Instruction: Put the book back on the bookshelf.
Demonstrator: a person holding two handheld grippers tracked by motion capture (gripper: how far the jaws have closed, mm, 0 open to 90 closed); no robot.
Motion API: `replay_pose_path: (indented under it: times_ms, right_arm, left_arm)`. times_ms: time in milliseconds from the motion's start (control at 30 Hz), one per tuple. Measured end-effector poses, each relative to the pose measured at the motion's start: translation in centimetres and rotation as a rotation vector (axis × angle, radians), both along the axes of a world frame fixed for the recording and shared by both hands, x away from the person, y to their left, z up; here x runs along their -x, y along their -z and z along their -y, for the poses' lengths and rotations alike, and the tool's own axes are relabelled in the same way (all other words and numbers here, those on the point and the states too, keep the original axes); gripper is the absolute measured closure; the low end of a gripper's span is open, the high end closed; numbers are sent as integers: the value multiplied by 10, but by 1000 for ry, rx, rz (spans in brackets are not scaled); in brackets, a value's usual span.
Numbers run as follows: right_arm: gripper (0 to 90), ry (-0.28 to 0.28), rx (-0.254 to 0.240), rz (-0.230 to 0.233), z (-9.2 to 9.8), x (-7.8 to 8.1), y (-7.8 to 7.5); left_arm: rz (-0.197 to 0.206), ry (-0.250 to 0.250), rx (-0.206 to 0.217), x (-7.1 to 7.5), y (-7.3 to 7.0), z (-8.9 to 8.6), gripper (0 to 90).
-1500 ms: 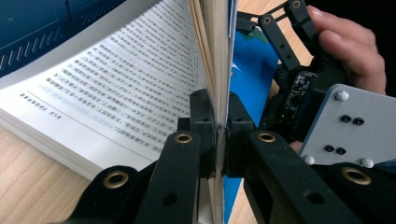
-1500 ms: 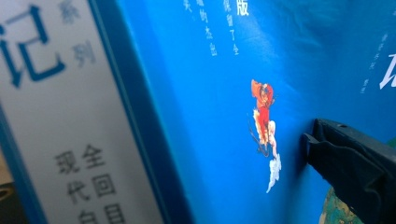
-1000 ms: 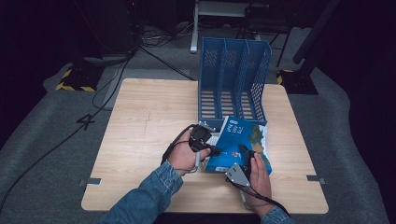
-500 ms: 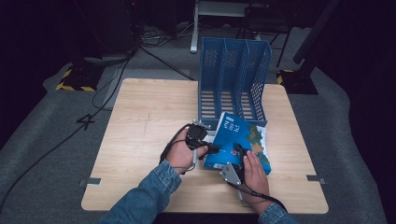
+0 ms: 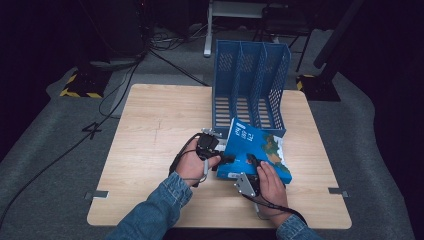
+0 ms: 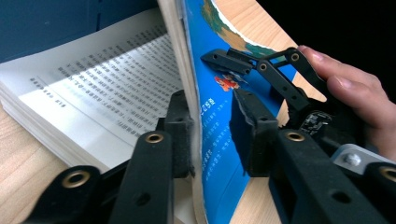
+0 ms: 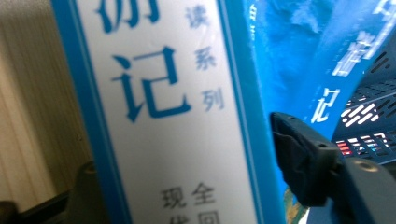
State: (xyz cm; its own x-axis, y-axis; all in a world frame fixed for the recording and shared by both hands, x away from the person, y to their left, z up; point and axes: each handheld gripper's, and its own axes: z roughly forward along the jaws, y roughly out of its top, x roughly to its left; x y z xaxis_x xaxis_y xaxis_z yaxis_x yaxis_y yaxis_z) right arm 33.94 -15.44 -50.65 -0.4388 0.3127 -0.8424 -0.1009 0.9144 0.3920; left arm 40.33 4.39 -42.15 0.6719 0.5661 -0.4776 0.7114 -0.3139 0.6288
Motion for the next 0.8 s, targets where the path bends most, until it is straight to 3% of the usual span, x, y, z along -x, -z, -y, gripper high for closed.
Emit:
replay_pose_path:
  times_ms: [100,200,300,333,400,433,500,633,733,800]
  right_arm:
    - [470,8,-2,-14,0,0,-3]
    - [508,1,32,-24,1,0,-6]
    - [540,-3,45,-24,1,0,-7]
    - [562,-5,55,-23,1,1,-7]
    - [568,-10,59,-24,1,1,-8]
    - [589,-11,65,-32,1,1,-9]
    - [592,-3,50,-49,1,1,-9]
    - [597,-13,82,-66,-1,1,-4]
    - [600,-15,76,-76,-1,1,-6]
    - [602,-17,73,-80,-1,2,-9]
  left_arm:
    - [-14,-16,-11,0,5,-1,627]
    - [-7,-23,-16,0,6,-2,594]
    - [22,-52,-33,2,5,-7,551]
    - [38,-66,-58,3,2,-15,550]
    - [39,-72,-57,3,2,-19,532]
    - [77,-88,-38,3,3,-26,526]
    - [66,-103,-16,3,2,-31,507]
    - [90,-145,-2,2,3,-48,488]
    - [109,-196,-21,0,9,-65,482]
    - [121,-226,-58,-2,16,-76,474]
